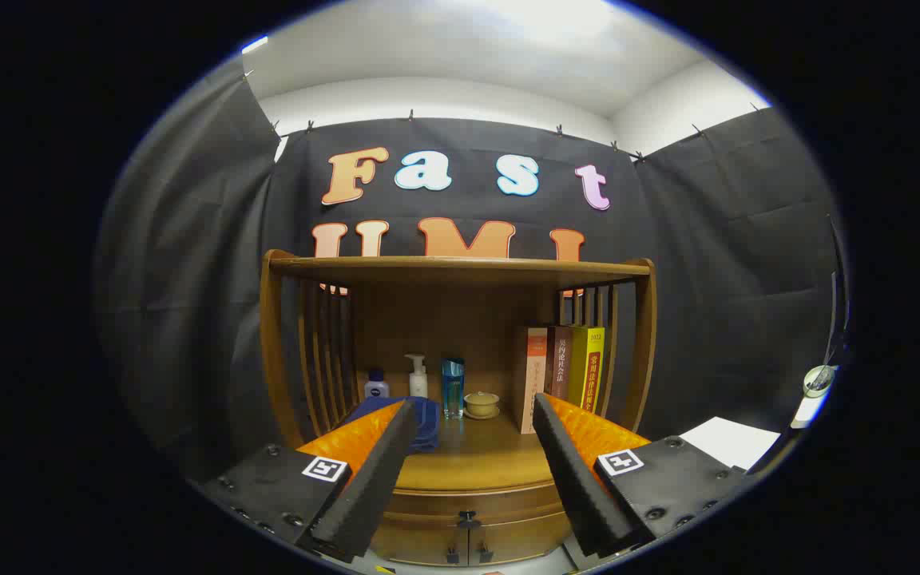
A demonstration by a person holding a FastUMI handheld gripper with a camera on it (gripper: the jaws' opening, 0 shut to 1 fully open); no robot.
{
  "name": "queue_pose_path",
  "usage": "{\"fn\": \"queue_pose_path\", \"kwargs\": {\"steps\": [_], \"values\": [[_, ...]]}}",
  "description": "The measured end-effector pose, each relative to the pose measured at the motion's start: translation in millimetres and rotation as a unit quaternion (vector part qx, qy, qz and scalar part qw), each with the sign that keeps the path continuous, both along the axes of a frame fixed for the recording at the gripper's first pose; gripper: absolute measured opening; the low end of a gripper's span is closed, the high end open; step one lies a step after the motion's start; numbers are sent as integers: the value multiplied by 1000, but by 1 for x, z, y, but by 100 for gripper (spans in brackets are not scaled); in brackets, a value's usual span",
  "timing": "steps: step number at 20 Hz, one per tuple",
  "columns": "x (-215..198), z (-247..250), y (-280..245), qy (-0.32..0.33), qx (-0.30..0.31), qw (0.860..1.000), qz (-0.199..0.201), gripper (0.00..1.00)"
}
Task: Pull open the drawer, take out the items inside it, and place them on the countertop above the cabinet.
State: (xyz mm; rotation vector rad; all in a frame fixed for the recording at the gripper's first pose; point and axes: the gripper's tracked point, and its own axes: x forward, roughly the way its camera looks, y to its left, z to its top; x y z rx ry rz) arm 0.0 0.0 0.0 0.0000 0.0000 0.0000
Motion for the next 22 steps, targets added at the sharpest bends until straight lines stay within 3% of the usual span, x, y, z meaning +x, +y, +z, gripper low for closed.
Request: {"fn": "queue_pose_path", "kwargs": {"steps": [22], "values": [[0, -8, -18, -4, 6, 1000, -13, 98]]}}
